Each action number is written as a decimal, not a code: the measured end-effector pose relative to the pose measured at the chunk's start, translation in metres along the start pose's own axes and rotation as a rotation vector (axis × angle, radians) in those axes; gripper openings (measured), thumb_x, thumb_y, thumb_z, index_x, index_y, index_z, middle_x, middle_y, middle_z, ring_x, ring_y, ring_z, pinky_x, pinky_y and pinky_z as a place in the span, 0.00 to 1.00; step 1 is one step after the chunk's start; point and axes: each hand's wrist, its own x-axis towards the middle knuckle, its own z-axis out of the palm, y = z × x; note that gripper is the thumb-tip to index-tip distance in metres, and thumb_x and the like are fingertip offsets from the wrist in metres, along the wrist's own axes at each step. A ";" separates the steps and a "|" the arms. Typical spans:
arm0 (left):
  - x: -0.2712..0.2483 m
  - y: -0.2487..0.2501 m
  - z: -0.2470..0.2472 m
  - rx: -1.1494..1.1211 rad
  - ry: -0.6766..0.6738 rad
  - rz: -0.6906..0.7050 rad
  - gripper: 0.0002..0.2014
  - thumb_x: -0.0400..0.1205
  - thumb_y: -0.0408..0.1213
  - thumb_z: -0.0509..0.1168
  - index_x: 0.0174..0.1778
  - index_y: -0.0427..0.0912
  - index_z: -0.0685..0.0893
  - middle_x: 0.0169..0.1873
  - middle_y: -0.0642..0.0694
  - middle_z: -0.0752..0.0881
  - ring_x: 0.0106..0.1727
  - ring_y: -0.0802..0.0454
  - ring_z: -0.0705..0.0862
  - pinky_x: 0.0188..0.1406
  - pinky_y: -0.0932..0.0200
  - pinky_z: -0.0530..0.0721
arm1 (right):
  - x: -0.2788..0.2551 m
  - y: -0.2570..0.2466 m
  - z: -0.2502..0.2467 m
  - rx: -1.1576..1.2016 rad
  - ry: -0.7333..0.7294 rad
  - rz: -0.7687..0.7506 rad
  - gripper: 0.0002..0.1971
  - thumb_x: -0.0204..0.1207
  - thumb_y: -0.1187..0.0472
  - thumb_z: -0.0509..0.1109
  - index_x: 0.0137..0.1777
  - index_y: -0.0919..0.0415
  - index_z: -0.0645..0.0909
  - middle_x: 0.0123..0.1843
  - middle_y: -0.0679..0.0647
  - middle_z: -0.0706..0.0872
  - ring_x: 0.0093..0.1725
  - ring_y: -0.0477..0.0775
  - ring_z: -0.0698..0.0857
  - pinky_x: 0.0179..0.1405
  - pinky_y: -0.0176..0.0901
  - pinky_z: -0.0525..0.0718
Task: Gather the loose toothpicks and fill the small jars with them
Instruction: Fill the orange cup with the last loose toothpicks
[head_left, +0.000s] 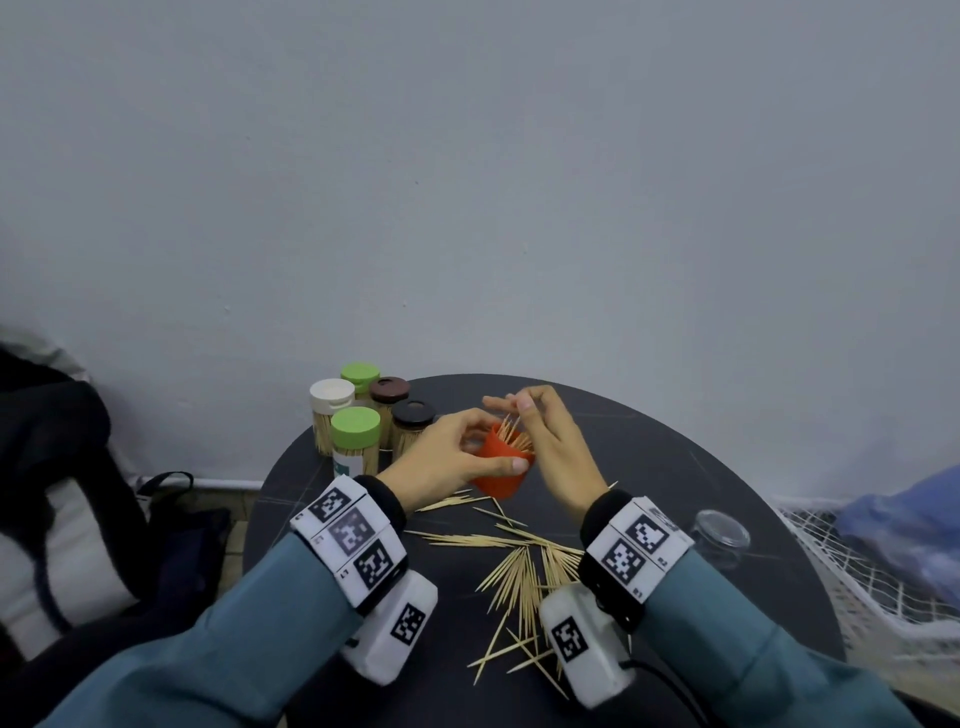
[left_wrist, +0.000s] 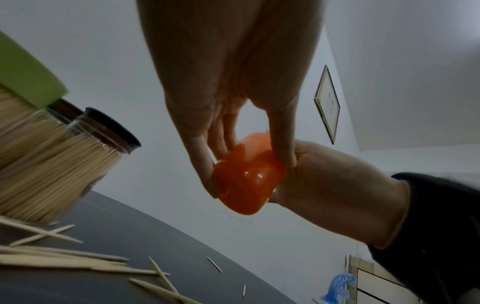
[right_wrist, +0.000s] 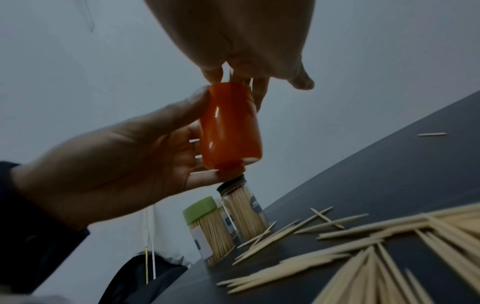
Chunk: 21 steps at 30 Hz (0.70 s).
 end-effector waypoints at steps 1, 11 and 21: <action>0.000 0.000 0.000 0.001 -0.001 -0.002 0.24 0.74 0.37 0.74 0.65 0.42 0.77 0.53 0.51 0.83 0.56 0.59 0.81 0.47 0.71 0.81 | 0.001 0.000 0.000 -0.003 0.005 -0.001 0.10 0.86 0.53 0.49 0.48 0.52 0.70 0.51 0.36 0.85 0.56 0.35 0.83 0.73 0.59 0.71; 0.004 0.000 0.002 -0.025 -0.004 -0.014 0.23 0.73 0.37 0.74 0.63 0.43 0.77 0.55 0.48 0.83 0.58 0.55 0.81 0.53 0.65 0.81 | 0.002 0.000 -0.017 -0.246 -0.106 0.041 0.22 0.81 0.41 0.40 0.74 0.34 0.61 0.82 0.38 0.56 0.81 0.37 0.48 0.75 0.58 0.25; 0.020 -0.001 -0.005 0.010 0.027 -0.019 0.26 0.72 0.41 0.75 0.65 0.45 0.78 0.60 0.48 0.83 0.61 0.54 0.80 0.57 0.61 0.79 | 0.057 0.048 -0.069 -1.013 -0.478 0.431 0.32 0.81 0.75 0.51 0.83 0.56 0.49 0.85 0.56 0.46 0.83 0.57 0.55 0.77 0.43 0.54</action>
